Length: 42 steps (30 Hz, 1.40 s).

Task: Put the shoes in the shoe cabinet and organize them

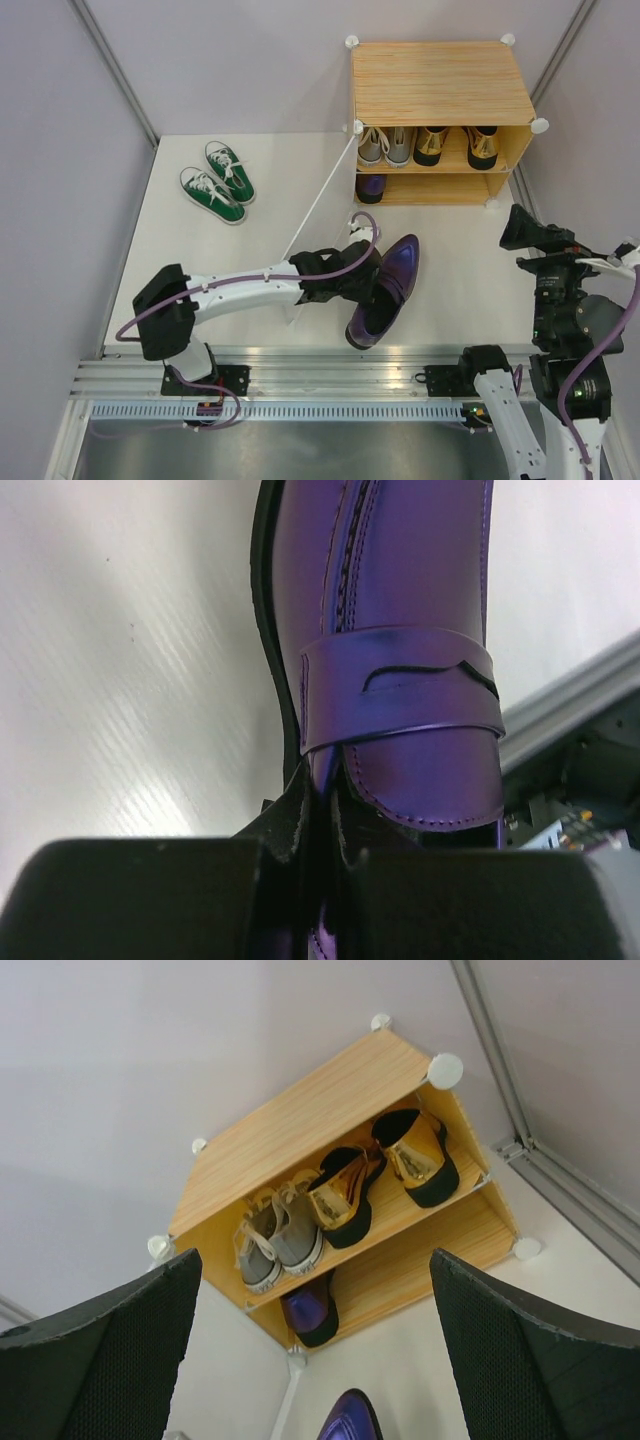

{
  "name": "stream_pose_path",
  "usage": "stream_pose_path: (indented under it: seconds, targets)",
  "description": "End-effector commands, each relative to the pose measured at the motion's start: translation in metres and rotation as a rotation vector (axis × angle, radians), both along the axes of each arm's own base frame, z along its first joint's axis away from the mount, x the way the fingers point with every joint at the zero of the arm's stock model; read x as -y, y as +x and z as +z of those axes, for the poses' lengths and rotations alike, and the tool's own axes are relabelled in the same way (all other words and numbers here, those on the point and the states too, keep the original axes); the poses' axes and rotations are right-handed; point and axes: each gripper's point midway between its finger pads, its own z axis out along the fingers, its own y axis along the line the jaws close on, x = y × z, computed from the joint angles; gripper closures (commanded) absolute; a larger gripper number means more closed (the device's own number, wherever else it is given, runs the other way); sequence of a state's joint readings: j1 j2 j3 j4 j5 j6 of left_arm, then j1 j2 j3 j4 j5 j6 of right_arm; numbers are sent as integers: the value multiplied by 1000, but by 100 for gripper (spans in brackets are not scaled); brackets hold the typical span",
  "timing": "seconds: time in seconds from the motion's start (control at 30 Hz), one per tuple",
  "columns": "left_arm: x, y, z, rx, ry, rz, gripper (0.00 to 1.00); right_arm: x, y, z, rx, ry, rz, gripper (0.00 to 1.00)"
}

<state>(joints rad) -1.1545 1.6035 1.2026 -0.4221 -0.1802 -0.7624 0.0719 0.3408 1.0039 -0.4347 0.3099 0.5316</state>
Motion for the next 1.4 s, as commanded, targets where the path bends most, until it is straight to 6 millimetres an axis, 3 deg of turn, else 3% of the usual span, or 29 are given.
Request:
stream_pose_path:
  seconds: [0.0, 0.13, 0.17, 0.33, 0.4, 0.43, 0.47, 0.5, 0.53, 0.6, 0.63, 0.7, 0.73, 0.8, 0.83, 0.93, 0.97, 1.0, 1.03, 1.07, 1.2, 1.27, 1.3, 1.37]
  targets:
    - [45, 30, 55, 66, -286, 157, 98, -22, 16, -25, -78, -13, 115, 2]
    - [52, 52, 41, 58, -287, 295, 98, -32, 27, -49, -139, -23, 171, 2]
    - [54, 56, 30, 38, -278, 323, 98, -33, 28, -52, -145, -23, 174, 2]
    - [69, 70, 18, -20, -311, 417, 98, -40, 33, -71, -184, -36, 209, 2]
    - [78, 73, 15, -13, -298, 394, 89, -40, 34, -75, -194, -41, 212, 2]
    - [82, 68, 13, -20, -270, 338, 73, -41, 35, -78, -202, -43, 215, 2]
    - [87, 70, 24, 19, -244, 280, 65, -41, 36, -80, -208, -43, 217, 2]
    - [86, 70, 19, 23, -209, 263, 59, -40, 36, -83, -217, -48, 213, 2]
    - [80, 69, 20, 29, -173, 260, 41, -40, 38, -87, -229, -50, 212, 2]
    - [73, 69, 24, 67, -146, 231, 32, -36, 39, -94, -253, -46, 188, 2]
    - [66, 69, 36, 89, -155, 233, 26, -35, 40, -97, -260, -39, 184, 2]
    - [56, 67, 42, 124, -136, 206, 24, -33, 43, -102, -274, -27, 171, 2]
    - [52, 65, 57, 142, -158, 193, 23, -34, 45, -108, -288, -4, 173, 2]
    - [42, 63, 69, 183, -130, 148, 23, -33, 46, -117, -322, 46, 157, 2]
    - [37, 61, 94, 214, -160, 134, 23, -33, 47, -124, -335, 95, 148, 2]
    - [15, 59, 127, 307, -116, 80, 23, -46, 47, -133, -354, 78, 228, 2]
    - [4, 58, 162, 376, -135, 55, 23, -50, 47, -135, -364, 66, 250, 2]
    - [-11, 60, 172, 411, -100, 67, 23, -58, 45, -140, -386, 64, 294, 2]
    - [-19, 60, 196, 454, -114, 73, 23, -60, 46, -147, -415, 64, 304, 2]
    - [-37, 59, 221, 515, -117, 75, 23, -60, 45, -153, -443, 63, 308, 2]
    - [-105, 63, 270, 655, -60, 179, 23, -70, 36, -200, -625, 61, 366, 2]
    - [-137, 71, 273, 691, -2, 235, 22, -80, 29, -216, -660, 77, 428, 2]
    - [-158, 71, 281, 712, -4, 278, 22, -84, 26, -233, -698, 113, 442, 2]
    - [-192, 85, 273, 705, 53, 347, 20, -95, 19, -243, -692, 141, 501, 2]
